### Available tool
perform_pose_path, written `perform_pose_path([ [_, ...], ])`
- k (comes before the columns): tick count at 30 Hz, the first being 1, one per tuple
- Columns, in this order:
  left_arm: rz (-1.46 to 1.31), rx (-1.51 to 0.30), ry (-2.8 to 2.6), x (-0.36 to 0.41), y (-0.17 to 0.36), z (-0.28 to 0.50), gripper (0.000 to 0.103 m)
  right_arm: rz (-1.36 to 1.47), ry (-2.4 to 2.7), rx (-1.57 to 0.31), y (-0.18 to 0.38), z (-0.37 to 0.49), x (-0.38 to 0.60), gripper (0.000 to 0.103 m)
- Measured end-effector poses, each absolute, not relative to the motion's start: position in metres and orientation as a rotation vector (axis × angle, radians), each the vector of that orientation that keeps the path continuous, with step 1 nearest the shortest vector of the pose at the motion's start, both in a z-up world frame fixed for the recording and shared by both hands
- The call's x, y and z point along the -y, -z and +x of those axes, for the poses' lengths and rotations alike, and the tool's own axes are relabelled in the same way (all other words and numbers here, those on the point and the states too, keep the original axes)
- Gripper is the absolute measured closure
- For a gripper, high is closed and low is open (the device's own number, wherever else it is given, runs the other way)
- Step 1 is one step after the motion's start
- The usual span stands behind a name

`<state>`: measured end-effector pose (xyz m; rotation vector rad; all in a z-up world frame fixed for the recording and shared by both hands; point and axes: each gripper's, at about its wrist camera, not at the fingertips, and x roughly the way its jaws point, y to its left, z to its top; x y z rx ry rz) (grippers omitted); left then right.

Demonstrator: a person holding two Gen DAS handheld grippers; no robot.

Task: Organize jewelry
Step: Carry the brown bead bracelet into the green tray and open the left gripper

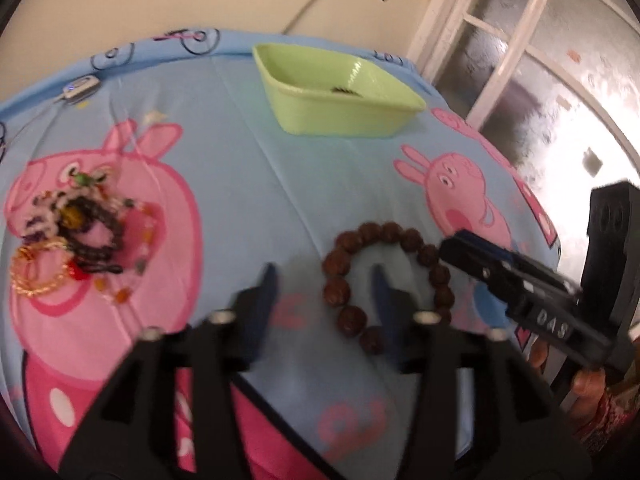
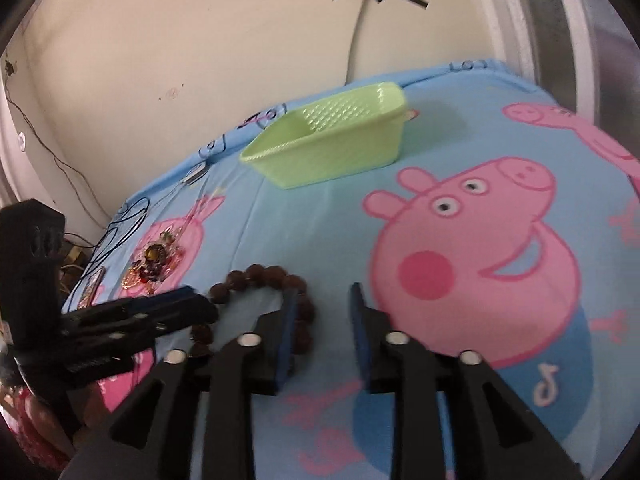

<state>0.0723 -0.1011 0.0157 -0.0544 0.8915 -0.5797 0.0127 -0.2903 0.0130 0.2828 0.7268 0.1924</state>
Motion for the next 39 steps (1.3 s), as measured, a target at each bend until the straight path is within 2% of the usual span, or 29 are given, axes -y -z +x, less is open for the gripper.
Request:
perform_pose_path([
  [1, -0.058, -0.894, 0.578, 0.1, -0.017, 0.075, 0.051, 0.273, -0.196, -0.716, -0.013, 0.01, 0.289, 0.088],
  [5, -0.015, -0.922, 0.597, 0.109, -0.014, 0.076, 0.053, 0.194, -0.242, -0.715, -0.014, 0.01, 0.273, 0.088],
  [6, -0.003, -0.929, 0.6, 0.111, -0.01, 0.074, 0.057, 0.17, -0.239, -0.719, -0.013, 0.012, 0.27, 0.088],
  [7, 0.023, -0.914, 0.584, 0.113, -0.009, 0.071, 0.066, 0.144, -0.239, -0.734, -0.01, 0.014, 0.265, 0.088],
  [8, 0.051, -0.909, 0.589, 0.117, -0.007, 0.067, 0.082, 0.136, -0.247, -0.758, -0.006, 0.016, 0.263, 0.088],
  [10, 0.046, -0.909, 0.616, 0.117, -0.005, 0.062, 0.083, 0.117, -0.249, -0.752, -0.004, 0.011, 0.262, 0.103],
  [14, 0.028, -0.933, 0.682, 0.124, -0.008, 0.061, 0.089, 0.184, -0.293, -0.756, -0.003, 0.01, 0.263, 0.103],
  [19, 0.009, -0.848, 0.676, 0.125, -0.044, 0.094, 0.089, 0.216, -0.33, -0.64, -0.044, 0.033, 0.273, 0.103],
  [24, 0.012, -0.729, 0.628, 0.138, -0.082, 0.154, 0.089, 0.198, -0.338, -0.517, -0.091, 0.092, 0.281, 0.103],
  [31, 0.049, -0.73, 0.496, 0.168, -0.07, 0.245, 0.088, 0.197, -0.236, -0.582, -0.071, 0.189, 0.293, 0.103],
  [32, 0.068, -0.716, 0.465, 0.172, -0.067, 0.254, 0.079, 0.191, -0.223, -0.59, -0.064, 0.201, 0.294, 0.103],
  [33, 0.081, -0.714, 0.44, 0.174, -0.065, 0.26, 0.075, 0.185, -0.206, -0.594, -0.06, 0.209, 0.295, 0.103],
  [36, 0.031, -0.727, 0.436, 0.165, -0.065, 0.26, 0.074, 0.233, -0.15, -0.61, -0.054, 0.213, 0.31, 0.103],
  [39, 0.013, -0.688, 0.472, 0.149, -0.074, 0.223, 0.073, 0.28, -0.176, -0.576, -0.062, 0.188, 0.319, 0.103],
])
